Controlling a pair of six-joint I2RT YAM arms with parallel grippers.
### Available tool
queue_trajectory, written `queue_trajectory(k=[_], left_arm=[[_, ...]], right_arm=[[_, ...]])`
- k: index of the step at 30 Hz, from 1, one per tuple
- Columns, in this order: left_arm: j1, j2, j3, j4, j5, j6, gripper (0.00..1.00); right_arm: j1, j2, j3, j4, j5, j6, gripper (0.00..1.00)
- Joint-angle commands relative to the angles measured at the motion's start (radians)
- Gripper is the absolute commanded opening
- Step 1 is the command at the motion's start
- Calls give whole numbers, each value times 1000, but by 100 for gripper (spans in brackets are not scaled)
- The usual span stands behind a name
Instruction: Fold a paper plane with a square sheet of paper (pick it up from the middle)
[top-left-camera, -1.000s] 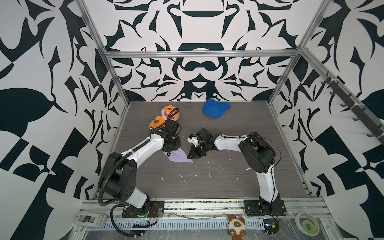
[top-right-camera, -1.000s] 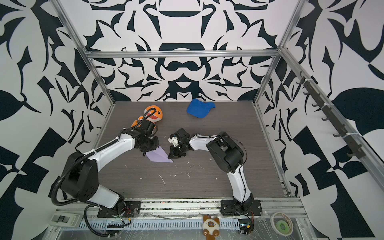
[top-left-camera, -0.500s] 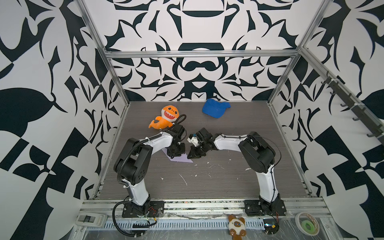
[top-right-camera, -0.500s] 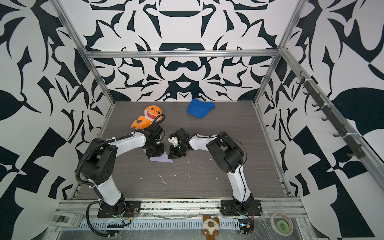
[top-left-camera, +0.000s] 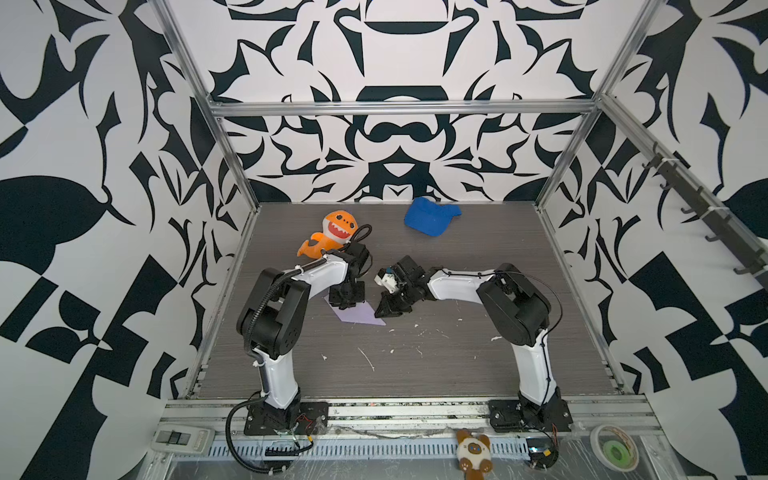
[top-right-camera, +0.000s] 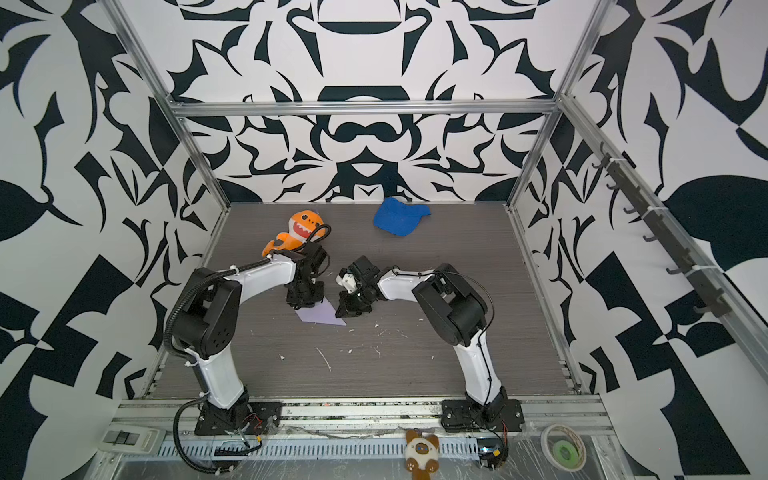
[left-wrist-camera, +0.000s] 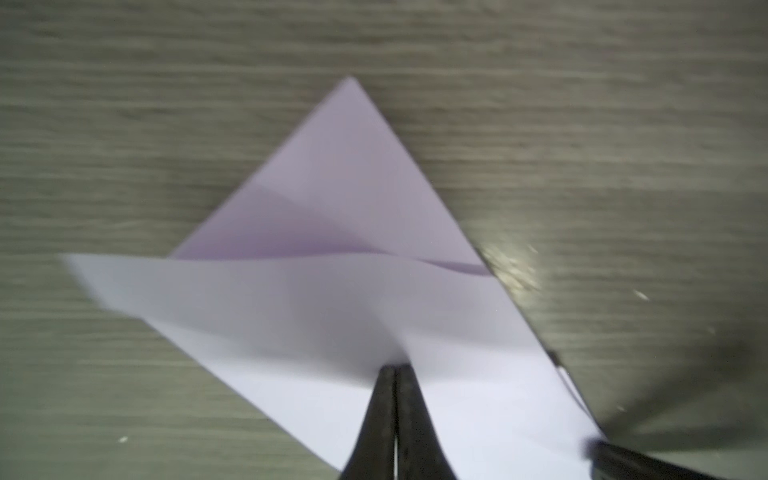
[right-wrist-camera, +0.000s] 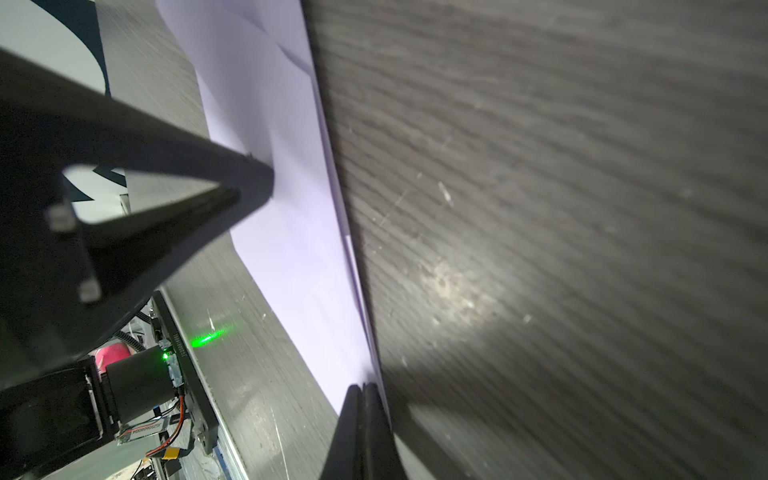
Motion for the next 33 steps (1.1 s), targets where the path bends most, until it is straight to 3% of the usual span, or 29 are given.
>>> queue_trajectory(k=[1,14,19,23,27,30,33], left_arm=[[53,59,-1,-62,-120,8,7],[252,115,42,-47,-135,-2,7],[271,60,74,-63,-139,-19,7],[251,-95,43,-61,-71,-54,8],[201,-233,-57,28,99,-95,10],[177,-262,-119,107,251,-112,10],[165,-246,-167,181,326,-144,9]], right_arm=[[1,72,-41,-138,157,-6,0],[3,75,-45,-130,153,-3,0],[8,75,-44,-128,151,-3,0],[8,70,-44,-128,153,-5,0],[8,69,-38,-123,153,-8,0],[8,67,-35,-122,151,-11,0],[9,66,-31,-123,149,-12,0]])
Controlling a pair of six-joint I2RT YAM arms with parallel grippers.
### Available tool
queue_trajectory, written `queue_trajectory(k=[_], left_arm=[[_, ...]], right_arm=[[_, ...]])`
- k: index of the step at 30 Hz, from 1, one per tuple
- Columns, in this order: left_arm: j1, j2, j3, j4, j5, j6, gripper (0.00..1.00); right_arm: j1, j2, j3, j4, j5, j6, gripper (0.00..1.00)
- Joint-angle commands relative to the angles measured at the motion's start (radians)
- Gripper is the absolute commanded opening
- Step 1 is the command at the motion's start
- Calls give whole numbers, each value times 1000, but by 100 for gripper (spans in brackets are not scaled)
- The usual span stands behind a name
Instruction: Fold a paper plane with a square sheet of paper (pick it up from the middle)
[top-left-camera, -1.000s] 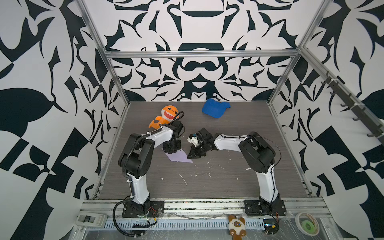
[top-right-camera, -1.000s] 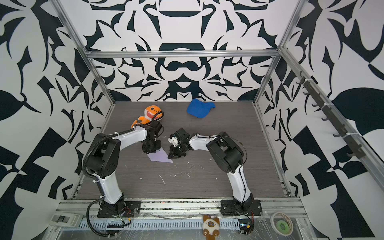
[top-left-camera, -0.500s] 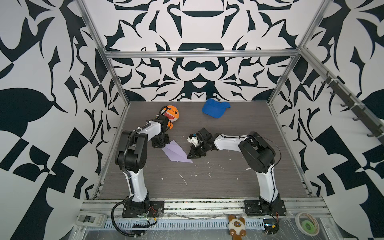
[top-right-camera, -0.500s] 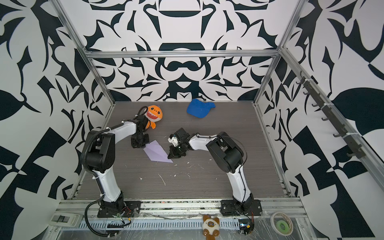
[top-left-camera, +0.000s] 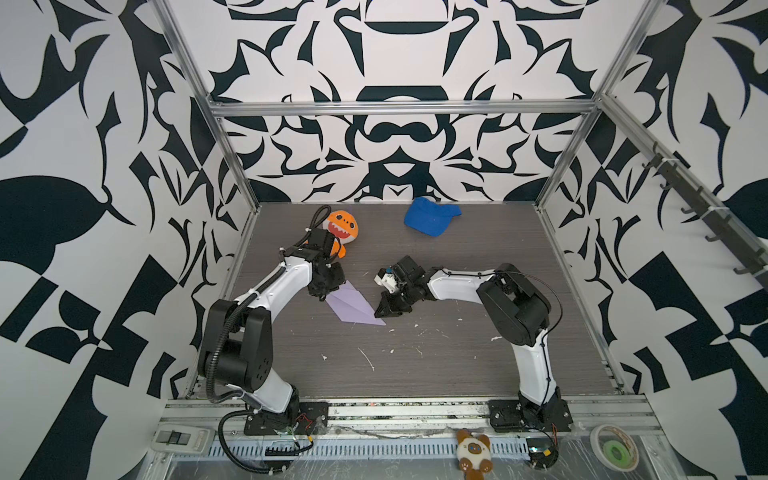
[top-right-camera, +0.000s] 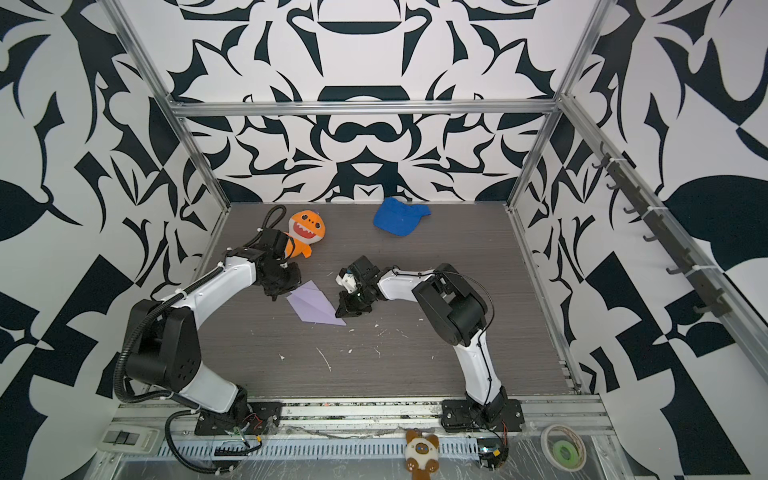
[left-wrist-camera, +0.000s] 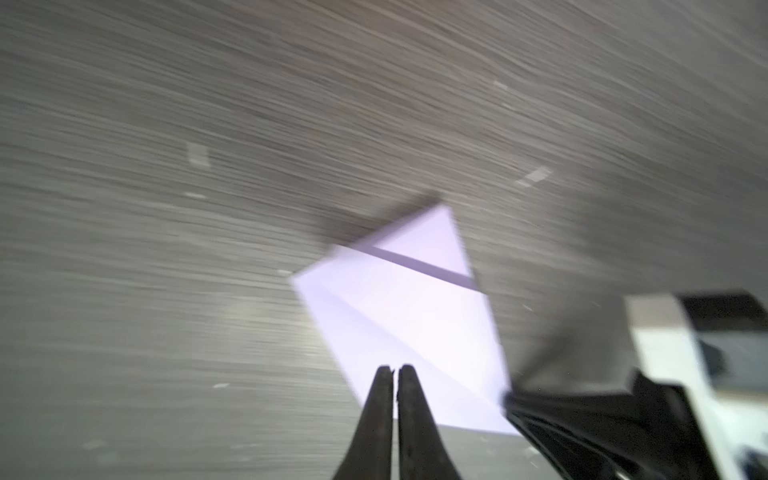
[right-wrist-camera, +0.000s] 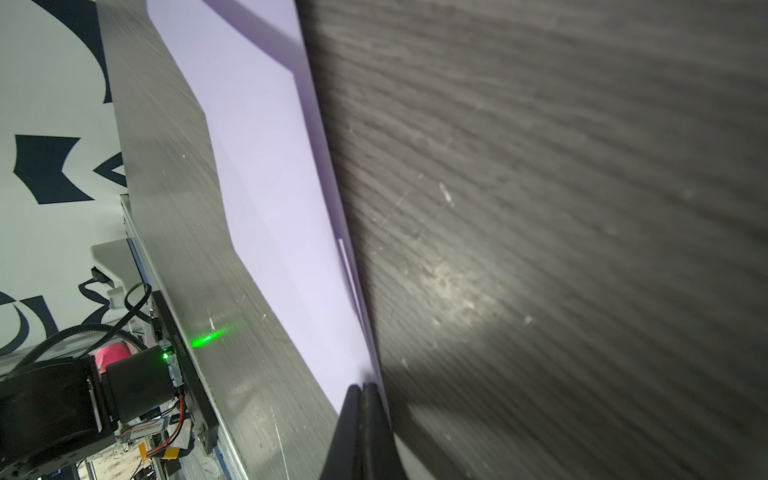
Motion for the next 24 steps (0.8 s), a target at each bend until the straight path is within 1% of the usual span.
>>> queue_trajectory(k=[1,9,13,17,20,24], left_arm=[[-7,47,-52,70,142,-48,8],[-26,158,-38,74,92,-45,5],[-29,186,-45,60,65,-37,4],[-28,214,-54,45,36,-36,4],[-29,231,-58,36,14,-37,4],[-30,246,-54,21,-6,-39,3]], right_arm=[[6,65,-30,-127,148,-13,0],[6,52,-28,-120,143,-13,0],[6,12,-11,-108,108,-53,0],[8,-23,33,-88,21,-91,0],[14,-31,64,-57,-33,-87,0],[22,-5,116,-19,-47,-50,0]])
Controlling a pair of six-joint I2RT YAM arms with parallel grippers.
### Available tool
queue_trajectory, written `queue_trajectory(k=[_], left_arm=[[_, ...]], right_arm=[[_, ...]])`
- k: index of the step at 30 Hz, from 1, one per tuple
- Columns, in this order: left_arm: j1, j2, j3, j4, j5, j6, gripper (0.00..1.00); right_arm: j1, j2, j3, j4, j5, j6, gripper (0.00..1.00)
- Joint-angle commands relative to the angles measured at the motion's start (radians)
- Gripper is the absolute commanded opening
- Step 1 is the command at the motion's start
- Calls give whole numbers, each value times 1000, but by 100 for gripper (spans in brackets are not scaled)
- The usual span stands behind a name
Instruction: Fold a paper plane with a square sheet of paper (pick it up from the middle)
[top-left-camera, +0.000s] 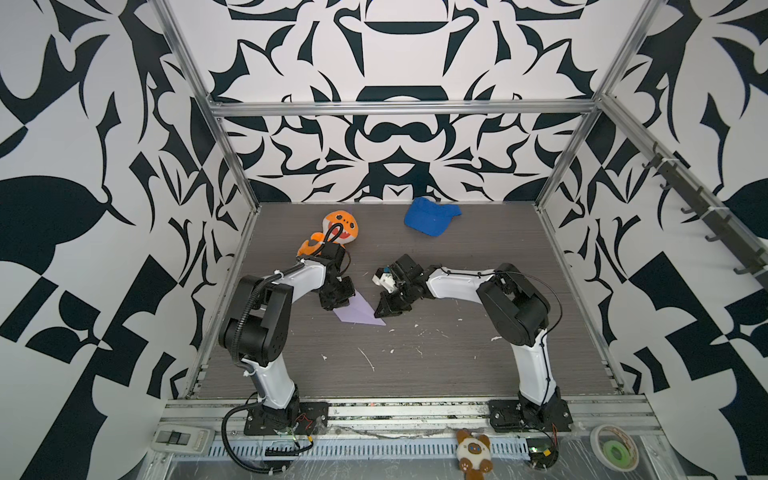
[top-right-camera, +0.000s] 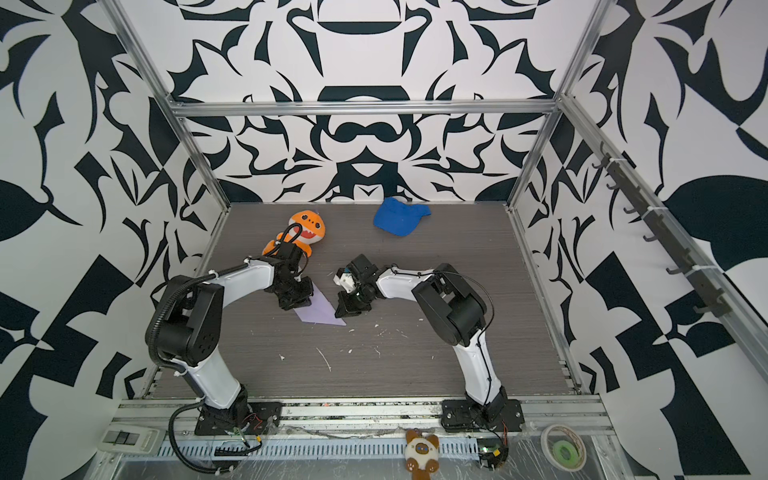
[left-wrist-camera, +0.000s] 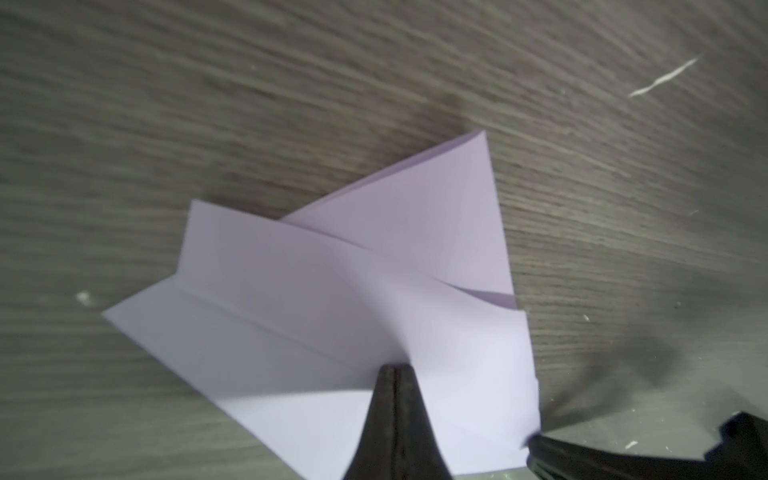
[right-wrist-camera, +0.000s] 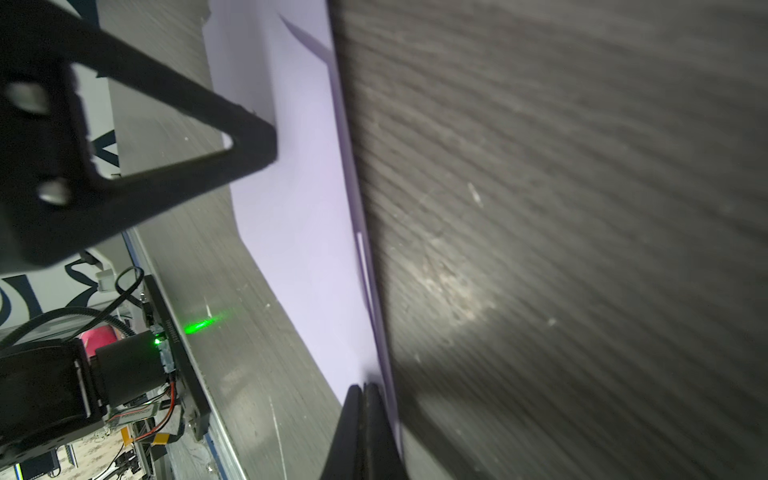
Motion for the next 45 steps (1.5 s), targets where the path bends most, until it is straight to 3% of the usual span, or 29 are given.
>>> queue_trajectory(k=[1,11,30,45], left_arm=[[-3,63,-17,-50,-82,-2,3],[-3,74,-11,-67,-110,-7,3],[-5,98,15,-115,-179,-21,2],[-5,111,43,-161,-239,-1,2]], right_arm=[[10,9,75,34,-20,30,0],[17,113,186,33,-20,80,0],[28,122,167,30,-50,58,0],[21,29,-29,-14,33,12,0]])
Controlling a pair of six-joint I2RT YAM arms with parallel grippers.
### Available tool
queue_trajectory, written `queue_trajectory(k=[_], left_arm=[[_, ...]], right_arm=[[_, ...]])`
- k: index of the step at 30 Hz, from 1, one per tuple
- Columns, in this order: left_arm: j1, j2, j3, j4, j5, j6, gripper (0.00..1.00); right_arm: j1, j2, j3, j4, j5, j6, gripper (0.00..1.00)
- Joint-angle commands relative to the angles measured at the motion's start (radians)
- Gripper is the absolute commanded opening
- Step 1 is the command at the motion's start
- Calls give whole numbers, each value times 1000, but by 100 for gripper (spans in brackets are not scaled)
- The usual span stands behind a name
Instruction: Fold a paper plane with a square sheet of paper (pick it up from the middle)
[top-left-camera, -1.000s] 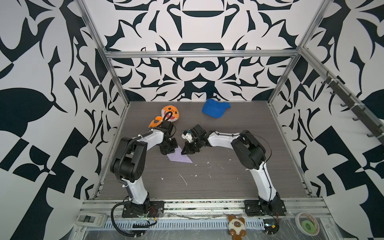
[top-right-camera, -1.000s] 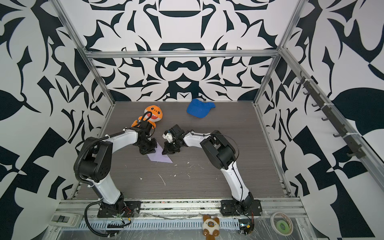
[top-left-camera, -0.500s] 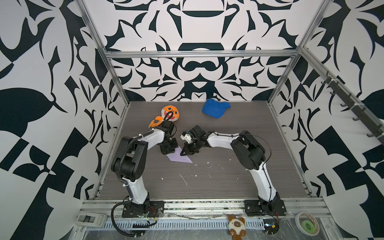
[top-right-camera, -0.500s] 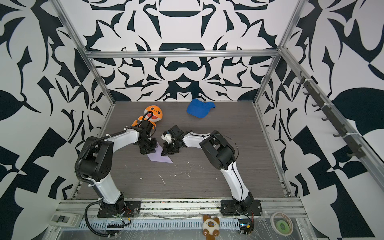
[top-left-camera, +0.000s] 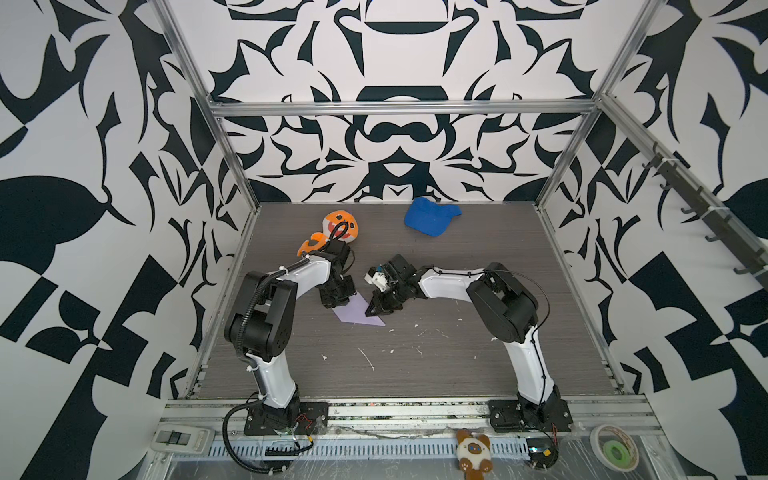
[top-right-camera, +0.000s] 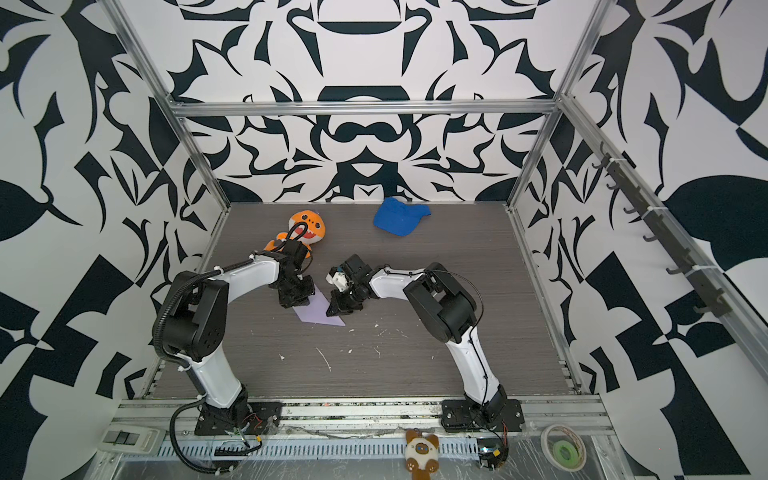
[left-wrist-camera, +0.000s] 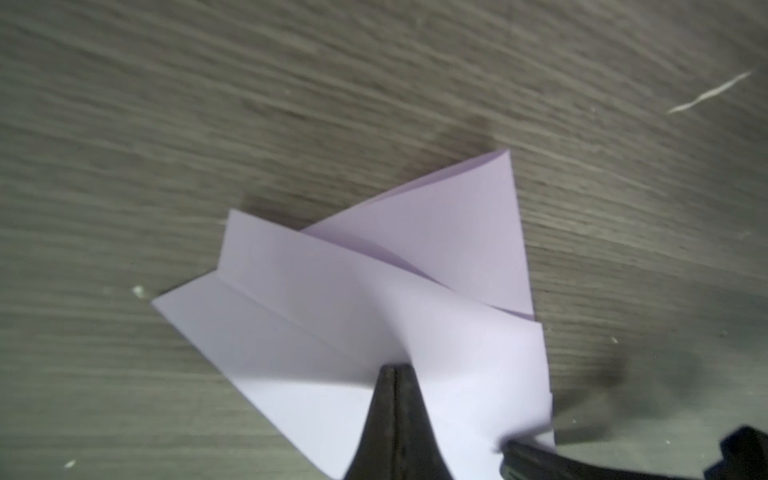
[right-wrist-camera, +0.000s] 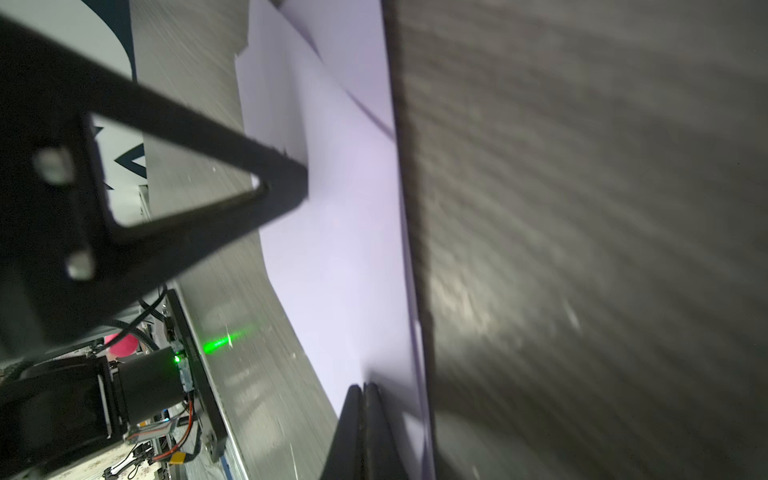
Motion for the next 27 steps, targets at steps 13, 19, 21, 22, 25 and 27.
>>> queue_trajectory(k=[13,19,21,22,25,27], left_arm=[[18,81,-19,-85,-153,17,2],[18,84,-11,-90,-156,18,2],[18,86,-6,-93,-156,20,1],[18,89,-5,-93,-156,20,2],[18,89,3,-96,-156,22,1],[18,89,9,-99,-155,23,2]], right_arm=[[-38,-108,-225,7,74,23,0],[-56,-141,-292,89,45,82,0],[-58,-151,-307,100,45,91,0],[-59,-157,-320,112,42,98,0],[-68,-179,-356,147,40,118,0],[-73,-194,-380,173,40,128,0]])
